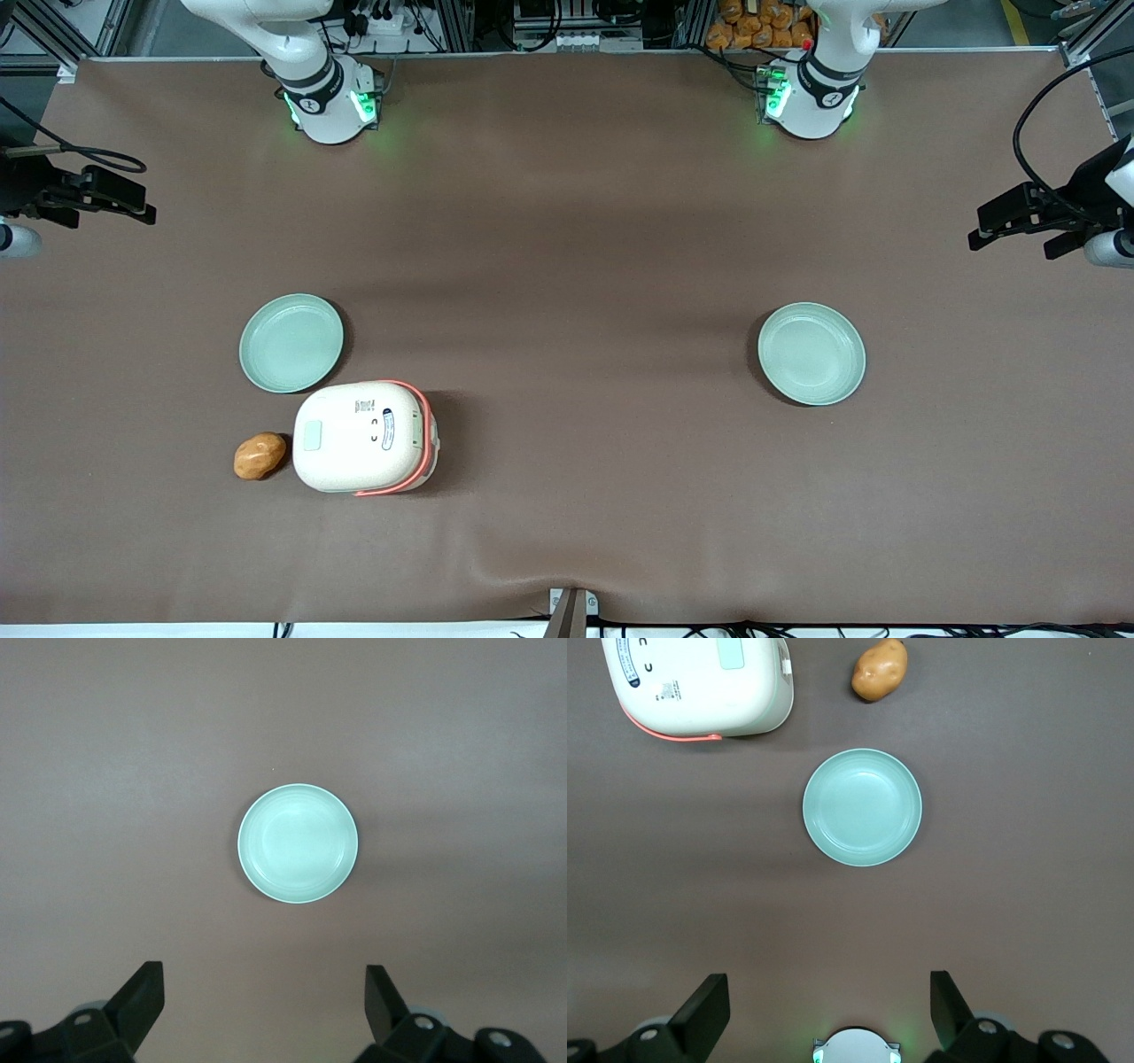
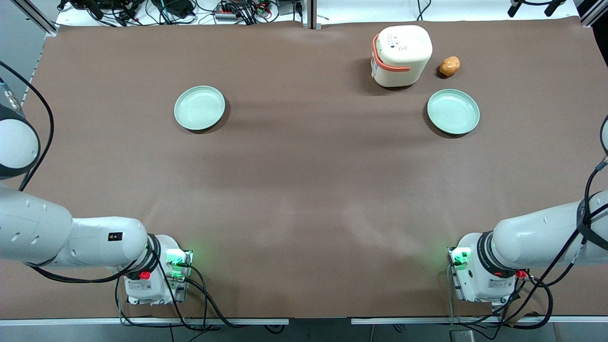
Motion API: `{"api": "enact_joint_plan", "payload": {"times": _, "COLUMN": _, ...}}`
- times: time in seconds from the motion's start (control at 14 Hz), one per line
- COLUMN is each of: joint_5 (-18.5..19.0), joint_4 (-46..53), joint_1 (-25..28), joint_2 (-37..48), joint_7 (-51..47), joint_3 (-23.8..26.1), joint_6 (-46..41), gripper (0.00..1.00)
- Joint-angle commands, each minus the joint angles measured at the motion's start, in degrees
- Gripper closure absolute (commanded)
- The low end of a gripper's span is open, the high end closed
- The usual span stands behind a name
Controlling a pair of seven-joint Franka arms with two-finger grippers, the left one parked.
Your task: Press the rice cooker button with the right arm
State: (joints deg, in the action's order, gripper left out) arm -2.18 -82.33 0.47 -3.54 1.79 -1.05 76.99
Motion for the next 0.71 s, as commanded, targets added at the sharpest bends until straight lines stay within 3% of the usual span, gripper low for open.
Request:
{"api": "enact_joint_plan", "payload": {"times": 0.0, "joint_5": 0.07, "joint_4": -0.47, "joint_1": 0.58, "joint_2": 1.08, "joint_7": -0.65, "joint_3": -0.09, "joint_6": 0.26, "gripper": 0.0}}
{"api": "enact_joint_plan", "payload": {"times": 0.64, "joint_5": 0.24, "joint_4": 0.59, "joint_1": 1.2, "joint_2": 0.99, "joint_7": -0.65, "joint_3": 0.17, "joint_6": -0.27, "gripper": 0.0}}
